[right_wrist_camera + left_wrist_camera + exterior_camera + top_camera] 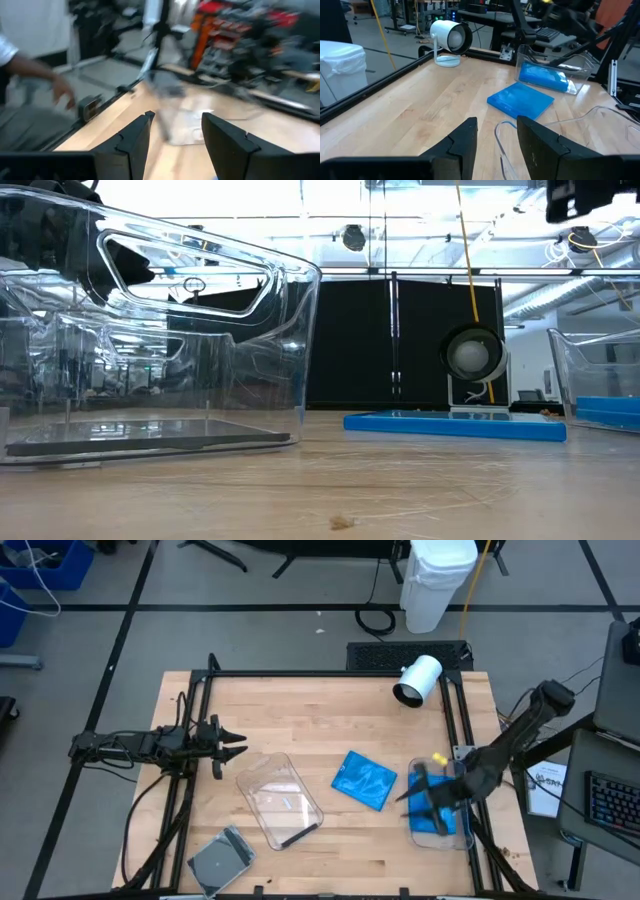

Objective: Pick & place jewel cases by type
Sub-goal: Put the blue disc case into the right transparent bin

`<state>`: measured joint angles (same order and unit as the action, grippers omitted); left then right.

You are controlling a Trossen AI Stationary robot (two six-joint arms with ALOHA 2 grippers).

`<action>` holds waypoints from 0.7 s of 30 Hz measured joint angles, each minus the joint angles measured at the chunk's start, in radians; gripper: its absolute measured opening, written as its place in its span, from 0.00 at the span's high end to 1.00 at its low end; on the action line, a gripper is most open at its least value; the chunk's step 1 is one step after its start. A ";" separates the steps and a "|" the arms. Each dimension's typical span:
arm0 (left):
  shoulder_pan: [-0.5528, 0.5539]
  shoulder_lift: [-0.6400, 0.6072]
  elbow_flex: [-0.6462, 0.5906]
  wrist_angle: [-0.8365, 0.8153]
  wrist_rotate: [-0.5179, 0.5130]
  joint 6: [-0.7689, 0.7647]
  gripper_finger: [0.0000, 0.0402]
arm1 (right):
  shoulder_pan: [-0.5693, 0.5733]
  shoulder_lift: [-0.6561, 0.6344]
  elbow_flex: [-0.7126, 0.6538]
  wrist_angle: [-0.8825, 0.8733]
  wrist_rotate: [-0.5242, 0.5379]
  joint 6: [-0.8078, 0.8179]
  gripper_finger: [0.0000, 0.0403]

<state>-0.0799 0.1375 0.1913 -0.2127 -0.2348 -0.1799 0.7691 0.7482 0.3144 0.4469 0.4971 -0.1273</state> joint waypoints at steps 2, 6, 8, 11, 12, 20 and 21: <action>0.000 0.000 0.000 0.000 0.000 0.000 0.64 | -0.004 -0.113 -0.066 0.041 0.055 -0.001 0.58; 0.000 0.000 0.000 0.000 0.000 0.000 0.64 | -0.017 -0.254 -0.179 0.171 0.082 -0.085 0.58; 0.000 0.000 0.000 0.000 0.000 0.000 0.64 | -0.030 -0.290 -0.216 0.239 0.082 -0.150 0.58; 0.000 0.000 0.000 0.000 0.000 0.000 0.64 | -0.065 -0.309 -0.239 0.336 0.084 -0.239 0.58; 0.000 0.000 0.000 0.000 0.000 0.000 0.64 | -0.083 -0.308 -0.238 0.358 0.084 -0.261 0.58; 0.000 0.000 0.000 0.000 0.000 0.000 0.64 | -0.298 -0.264 -0.016 0.154 0.248 -0.363 0.65; 0.000 0.000 0.000 0.000 0.000 0.000 0.64 | -0.332 -0.247 0.032 0.069 0.268 -0.357 0.67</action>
<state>-0.0800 0.1375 0.1913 -0.2127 -0.2349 -0.1799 0.4375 0.5014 0.3464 0.5155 0.7646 -0.4843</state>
